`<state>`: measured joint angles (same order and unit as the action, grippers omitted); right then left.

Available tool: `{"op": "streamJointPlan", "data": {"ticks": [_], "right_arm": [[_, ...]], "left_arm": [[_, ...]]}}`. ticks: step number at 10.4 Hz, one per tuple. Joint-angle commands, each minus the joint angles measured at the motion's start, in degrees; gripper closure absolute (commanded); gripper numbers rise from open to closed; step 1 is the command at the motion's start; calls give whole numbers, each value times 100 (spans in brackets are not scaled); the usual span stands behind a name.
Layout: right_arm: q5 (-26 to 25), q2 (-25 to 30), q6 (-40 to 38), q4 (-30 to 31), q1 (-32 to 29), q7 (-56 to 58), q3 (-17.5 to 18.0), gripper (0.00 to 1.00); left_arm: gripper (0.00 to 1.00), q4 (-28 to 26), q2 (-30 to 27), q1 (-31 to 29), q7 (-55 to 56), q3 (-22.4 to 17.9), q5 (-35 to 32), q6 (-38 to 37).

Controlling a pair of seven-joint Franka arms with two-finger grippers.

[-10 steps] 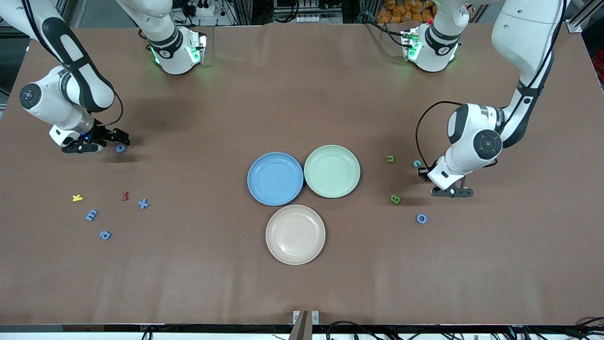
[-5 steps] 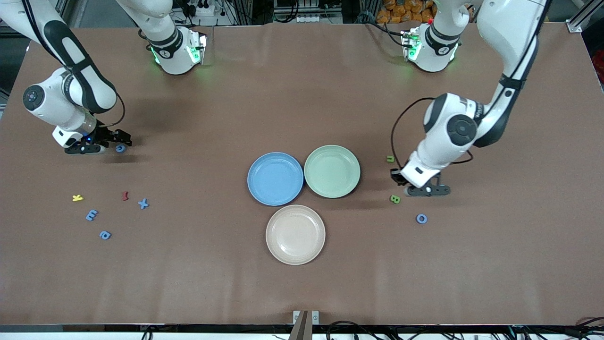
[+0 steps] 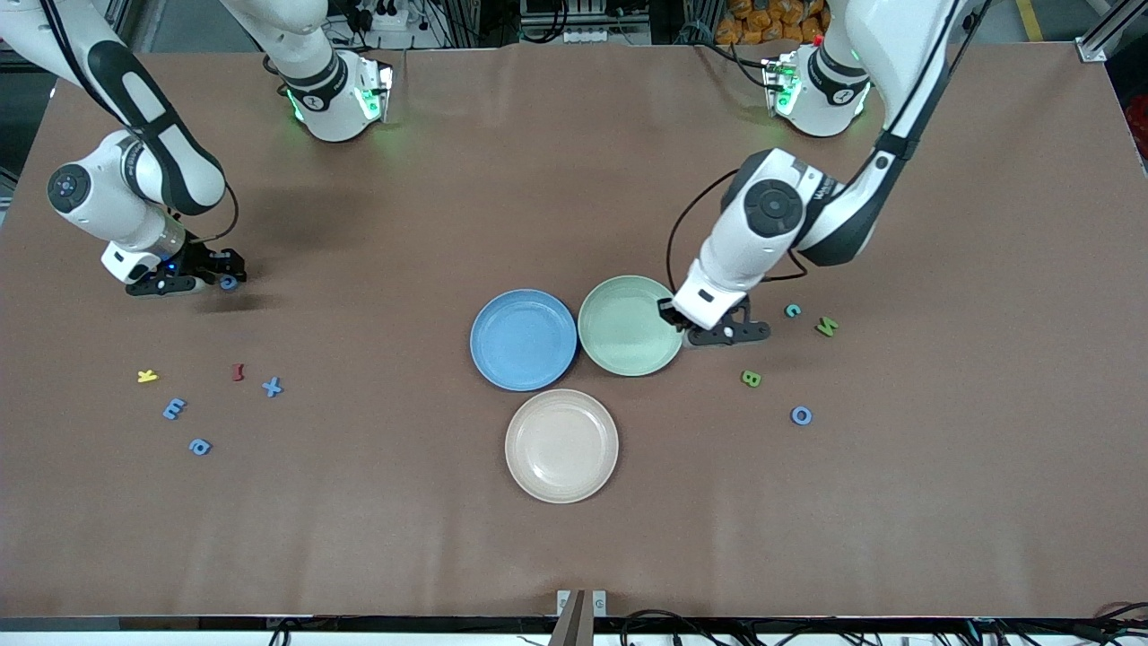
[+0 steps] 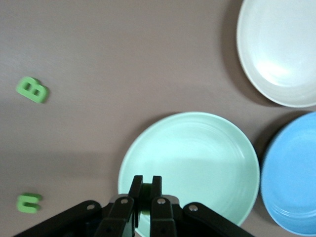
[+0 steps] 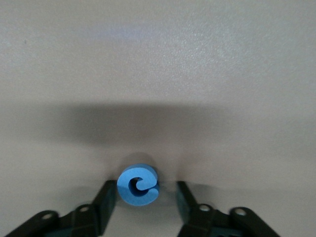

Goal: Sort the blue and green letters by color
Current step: 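Drop the green a onto the green plate while the right lifts blue c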

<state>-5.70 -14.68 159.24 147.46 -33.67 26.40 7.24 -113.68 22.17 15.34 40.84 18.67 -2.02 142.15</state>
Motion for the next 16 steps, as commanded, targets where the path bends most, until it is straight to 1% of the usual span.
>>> {"op": "streamJointPlan", "data": {"ticks": [1,2,3,4,5,6,7,8,9,10,11,13,14,15,16], "right_arm": [[-264,-79,37,2,-175,40,93,83],[-326,-97,37,-16,-184,40,93,84],[-344,-140,46,-59,-184,40,93,84],[-344,-149,37,-77,-184,40,93,87],[-336,-123,19,-138,-184,32,93,88],[-327,-10,-94,-269,-175,23,93,90],[-283,156,-373,-384,-149,-38,102,94],[-257,315,-689,-507,-70,-291,128,94],[-248,447,-884,-612,165,-789,163,94],[-239,465,-956,-727,524,-1412,164,94],[-239,448,-956,-841,867,-2054,164,94],[-230,317,-956,-1122,1510,-3250,164,94],[-221,247,-956,-1236,1808,-3804,172,94],[-178,211,-965,-1316,2124,-4322,172,94],[101,185,-965,-1430,2493,-4702,172,94]], "left_arm": [[100,390,568,468,485,-56,79,-91],[100,442,691,635,643,-82,79,-57],[98,591,867,697,784,-82,79,-56],[56,723,1025,707,811,-82,79,-56],[1,811,1061,785,829,-91,79,-56],[0,847,1070,786,829,-91,88,-56],[0,926,1044,725,829,-100,79,-56],[0,961,975,646,803,-109,79,-65],[0,970,852,497,750,-161,10,-82],[0,1023,746,226,471,-170,-226,-135],[0,1032,728,-125,-149,-170,-368,-266],[0,1006,798,-793,-2158,-170,-387,-267],[0,962,876,-1005,-2925,-170,-387,-267],[0,892,999,-1155,-3333,-170,-387,-267],[0,883,1131,-1183,-3633,-170,-404,-267]]}}
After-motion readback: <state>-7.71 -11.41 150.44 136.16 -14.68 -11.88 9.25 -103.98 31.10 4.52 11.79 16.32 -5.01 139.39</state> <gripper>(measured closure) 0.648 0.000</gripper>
